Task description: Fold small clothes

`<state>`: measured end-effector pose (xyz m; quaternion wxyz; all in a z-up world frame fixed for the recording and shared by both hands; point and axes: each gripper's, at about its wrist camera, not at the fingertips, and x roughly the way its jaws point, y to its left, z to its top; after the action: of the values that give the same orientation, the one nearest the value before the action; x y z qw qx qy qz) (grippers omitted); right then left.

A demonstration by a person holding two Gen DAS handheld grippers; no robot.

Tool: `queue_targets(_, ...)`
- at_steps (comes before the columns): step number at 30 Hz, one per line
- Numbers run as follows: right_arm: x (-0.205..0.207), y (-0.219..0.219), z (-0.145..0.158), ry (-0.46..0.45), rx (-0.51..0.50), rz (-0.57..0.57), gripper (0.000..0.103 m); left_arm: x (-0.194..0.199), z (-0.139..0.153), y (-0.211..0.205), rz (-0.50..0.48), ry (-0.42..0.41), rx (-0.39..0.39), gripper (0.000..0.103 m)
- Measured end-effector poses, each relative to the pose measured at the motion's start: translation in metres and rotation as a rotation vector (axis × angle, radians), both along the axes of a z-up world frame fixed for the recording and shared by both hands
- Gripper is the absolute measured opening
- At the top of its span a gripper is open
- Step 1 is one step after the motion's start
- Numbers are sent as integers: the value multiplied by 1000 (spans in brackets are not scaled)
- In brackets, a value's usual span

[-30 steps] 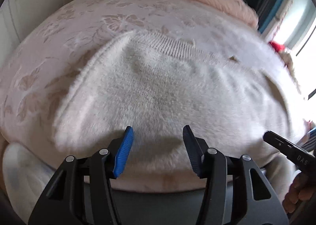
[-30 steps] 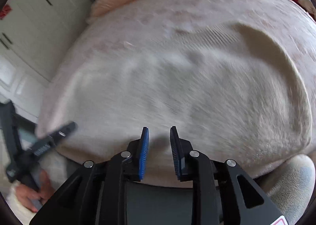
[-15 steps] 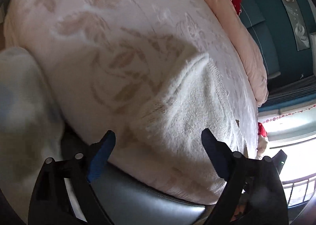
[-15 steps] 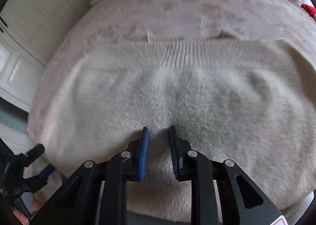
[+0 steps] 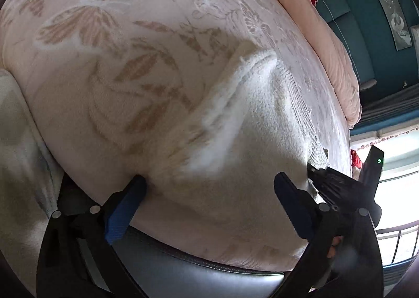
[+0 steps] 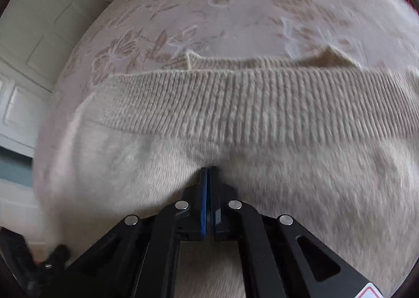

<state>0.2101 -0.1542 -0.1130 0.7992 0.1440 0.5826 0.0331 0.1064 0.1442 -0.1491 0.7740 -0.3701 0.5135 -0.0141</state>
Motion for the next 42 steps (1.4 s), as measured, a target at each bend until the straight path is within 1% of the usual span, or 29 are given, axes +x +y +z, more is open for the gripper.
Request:
queue_targets(3, 3, -2, 15, 8, 14, -14, 0, 0, -1, 8, 34, 10, -36, 97)
queue_targets(6, -19, -15, 46, -66, 69, -38, 0, 1, -2, 14, 55, 23, -69, 97)
queue_targets(8, -41, -27, 56, -72, 113, -68, 0, -1, -2, 17, 62, 24, -79, 97)
queue_targets(9, -53, -29, 56, -60, 113, -68, 0, -2, 0, 17, 64, 14, -79, 96)
queue_targets(10, -58, -28, 53, -46, 101, -63, 0, -2, 1, 17, 62, 6, -73, 89)
queue_targets(11, -62, -27, 47, -24, 77, -53, 0, -2, 4, 16, 56, -3, -62, 78)
queue_targets(12, -65, -26, 33, 17, 43, -42, 0, 0, 7, 14, 40, -17, -57, 70)
queue_targets(13, -66, -25, 24, 37, 47, -35, 0, 4, 8, 12, 26, -14, -51, 58)
queue_targets(14, -68, -26, 17, 22, 68, -42, 0, 6, 10, 11, 23, -6, -43, 45)
queue_targets(15, -70, -28, 15, 9, 75, -48, 0, 8, 14, 12, 22, -12, -40, 36)
queue_targets(16, -69, -27, 14, 3, 74, -44, 0, 11, 20, 11, 14, -23, -34, 32)
queue_targets(18, -68, -25, 14, 0, 57, -25, 0, 15, 45, 2, -32, -89, -10, 26)
queue_targets(20, -67, -22, 13, -7, 49, -8, 0, 16, 85, -19, -110, -203, 38, 23)
queue_targets(22, -66, -23, 10, -19, 66, -6, 0, 16, 116, -43, -184, -283, 69, 23)
queue_targets(24, -69, -30, 8, -27, 115, -22, 0, 13, 152, -82, -290, -374, 94, 22)
queue_targets(27, -83, -55, 18, -64, 224, -67, 0, 6, 183, -141, -440, -459, 127, 23)
queue_targets(28, -93, -67, 28, -99, 259, -93, 3, 3, 187, -158, -481, -476, 143, 23)
queue_targets(30, -114, -94, 46, -163, 280, -134, 6, -3, 188, -204, -584, -500, 197, 23)
queue_targets(31, -125, -109, 53, -189, 280, -157, 7, -3, 185, -219, -615, -496, 213, 23)
queue_targets(33, -148, -140, 62, -215, 271, -207, 8, -7, 164, -254, -676, -459, 260, 28)
queue_targets(34, -156, -154, 64, -215, 259, -231, 11, -10, 152, -268, -696, -439, 291, 30)
queue_targets(35, -165, -166, 66, -210, 242, -255, 12, -16, 142, -276, -703, -420, 315, 33)
queue_targets(36, -176, -178, 66, -204, 222, -275, 15, -21, 135, -276, -706, -411, 313, 37)
queue_targets(37, -187, -190, 69, -201, 210, -287, 22, -28, 131, -274, -716, -409, 301, 47)
queue_targets(38, -197, -198, 72, -207, 213, -296, 28, -34, 128, -269, -722, -409, 302, 63)
queue_targets(39, -202, -201, 74, -213, 214, -301, 44, -44, 125, -262, -720, -415, 333, 71)
queue_targets(40, -210, -205, 77, -224, 224, -302, 55, -51, 125, -254, -715, -430, 365, 81)
queue_targets(41, -213, -206, 78, -235, 244, -297, 58, -59, 122, -245, -711, -443, 397, 85)
queue_targets(42, -212, -203, 79, -241, 275, -288, 61, -67, 118, -234, -711, -452, 447, 86)
